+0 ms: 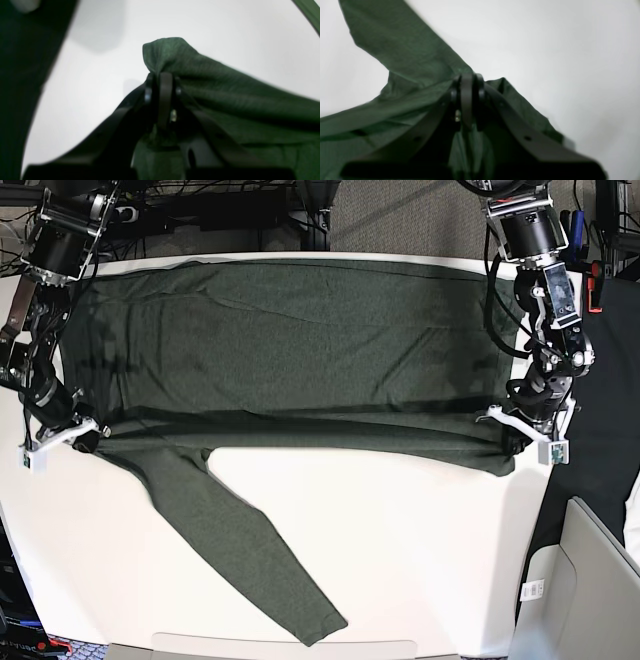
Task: Fold the T-shirt properly
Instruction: 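Lift the hem with both grippers and fold it toward the collar edge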
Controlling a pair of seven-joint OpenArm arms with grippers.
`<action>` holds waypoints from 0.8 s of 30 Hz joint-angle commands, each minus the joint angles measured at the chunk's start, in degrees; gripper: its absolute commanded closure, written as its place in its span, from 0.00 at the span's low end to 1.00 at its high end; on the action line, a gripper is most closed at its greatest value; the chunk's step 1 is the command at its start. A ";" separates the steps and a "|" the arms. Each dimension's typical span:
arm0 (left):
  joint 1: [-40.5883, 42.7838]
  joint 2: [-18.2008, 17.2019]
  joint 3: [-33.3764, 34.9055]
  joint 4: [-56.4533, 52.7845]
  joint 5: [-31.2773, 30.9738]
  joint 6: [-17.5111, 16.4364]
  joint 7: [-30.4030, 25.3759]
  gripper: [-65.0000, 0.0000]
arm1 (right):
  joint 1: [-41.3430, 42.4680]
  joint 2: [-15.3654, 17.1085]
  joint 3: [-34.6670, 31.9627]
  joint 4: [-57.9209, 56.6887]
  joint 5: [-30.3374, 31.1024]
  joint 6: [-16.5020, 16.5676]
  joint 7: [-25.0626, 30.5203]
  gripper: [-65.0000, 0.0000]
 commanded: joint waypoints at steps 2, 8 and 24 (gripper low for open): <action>0.18 -0.70 -1.17 1.10 -0.34 0.14 -1.43 1.00 | -0.57 1.23 1.47 2.86 1.40 0.05 0.53 0.99; 4.66 -0.79 -1.52 5.76 -0.34 0.14 -1.26 1.00 | -4.87 2.37 5.87 4.26 7.99 0.05 0.53 0.99; 8.53 -0.61 -1.17 8.13 -0.34 0.14 -1.26 1.00 | -3.29 2.46 6.40 5.58 7.99 -0.21 -1.93 0.98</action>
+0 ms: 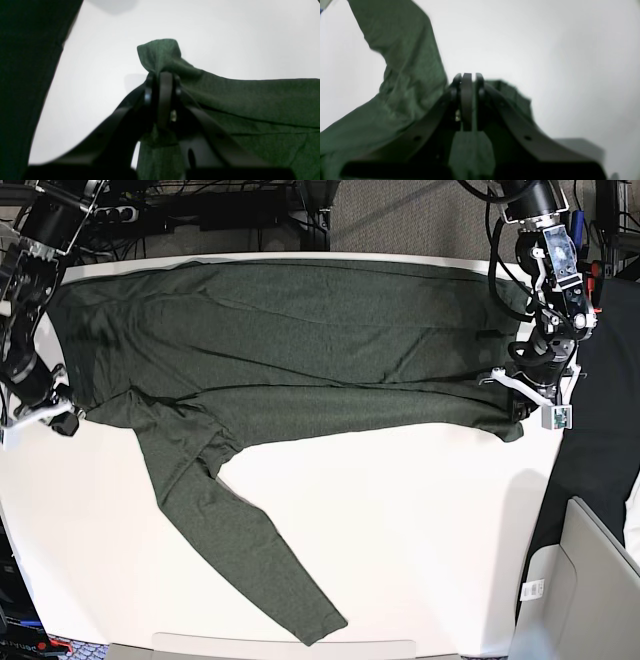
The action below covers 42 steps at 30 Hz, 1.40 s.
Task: Fold the T-shirt properly
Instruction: 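Lift the hem with both grippers and fold it toward the collar edge, then lower the folded hem onto the shirt body with both grippers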
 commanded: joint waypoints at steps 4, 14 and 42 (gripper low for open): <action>-0.78 0.51 -0.04 0.85 -0.30 -0.06 -1.47 1.00 | 6.57 0.97 -6.75 0.86 -6.91 0.29 1.00 0.86; -0.78 0.95 -0.04 0.85 -0.30 -0.06 -1.47 1.00 | 16.42 -4.04 -14.32 -11.10 -19.31 0.29 0.73 0.37; -0.78 1.04 -0.04 0.85 -0.30 -0.06 -1.47 1.00 | 19.67 -11.42 -14.49 -23.14 -22.04 0.64 4.43 0.71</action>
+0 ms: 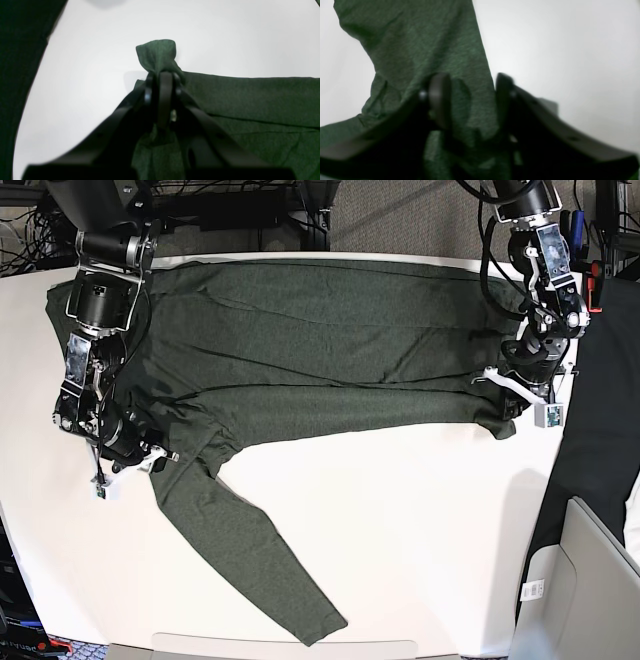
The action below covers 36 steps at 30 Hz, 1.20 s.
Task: Fold the T-shirt properly
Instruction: 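Lower the folded hem onto the shirt body with both grippers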
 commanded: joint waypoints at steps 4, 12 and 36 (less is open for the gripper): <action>-0.85 -0.58 -0.19 1.00 -0.30 -0.06 -1.47 1.00 | 1.12 -0.17 0.04 0.71 0.30 0.33 -0.73 0.87; -0.94 -0.58 -0.19 1.18 -0.30 -0.06 -1.47 1.00 | 1.03 2.38 0.40 1.06 12.00 0.33 -4.78 0.99; 2.23 -0.93 -0.54 8.74 -0.30 -0.06 -1.47 1.00 | -16.91 13.72 9.80 22.16 33.09 0.33 -8.29 0.99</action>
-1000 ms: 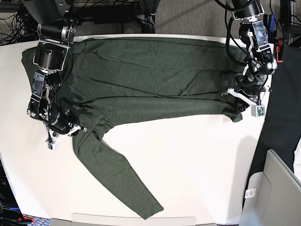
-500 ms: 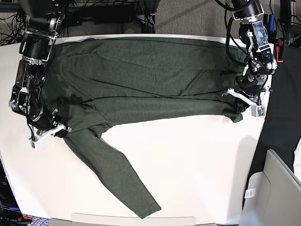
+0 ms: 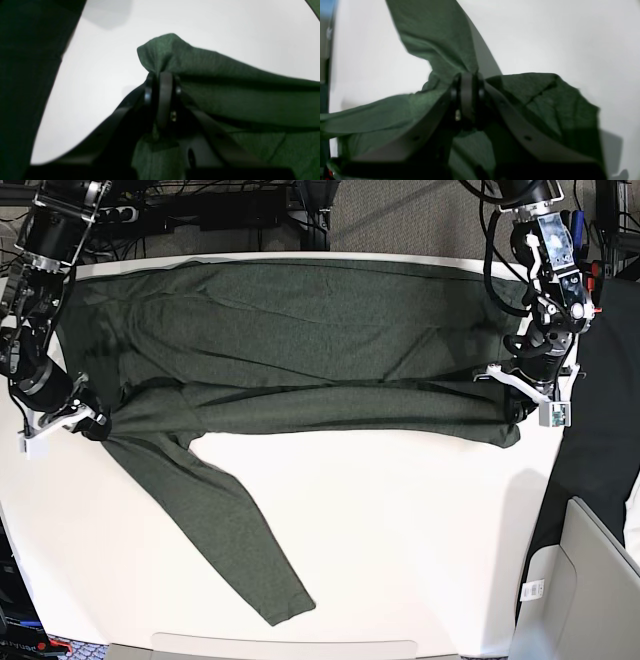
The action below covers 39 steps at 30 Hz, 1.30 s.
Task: Fold the T-shirt properly
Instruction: 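Lower the folded hem onto the shirt body with both grippers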
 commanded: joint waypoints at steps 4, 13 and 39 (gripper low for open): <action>1.10 -0.82 -0.41 3.26 -0.32 -0.04 -1.52 1.00 | -1.38 2.63 1.06 3.92 3.14 0.42 0.73 0.99; 2.95 -0.91 -0.50 3.26 -0.23 -0.04 -1.52 1.00 | -7.71 4.47 8.01 6.82 8.15 5.17 0.73 0.99; 0.93 -1.26 -3.40 2.03 0.12 0.05 11.05 0.93 | -6.13 0.52 8.89 8.84 2.00 5.35 -1.11 0.99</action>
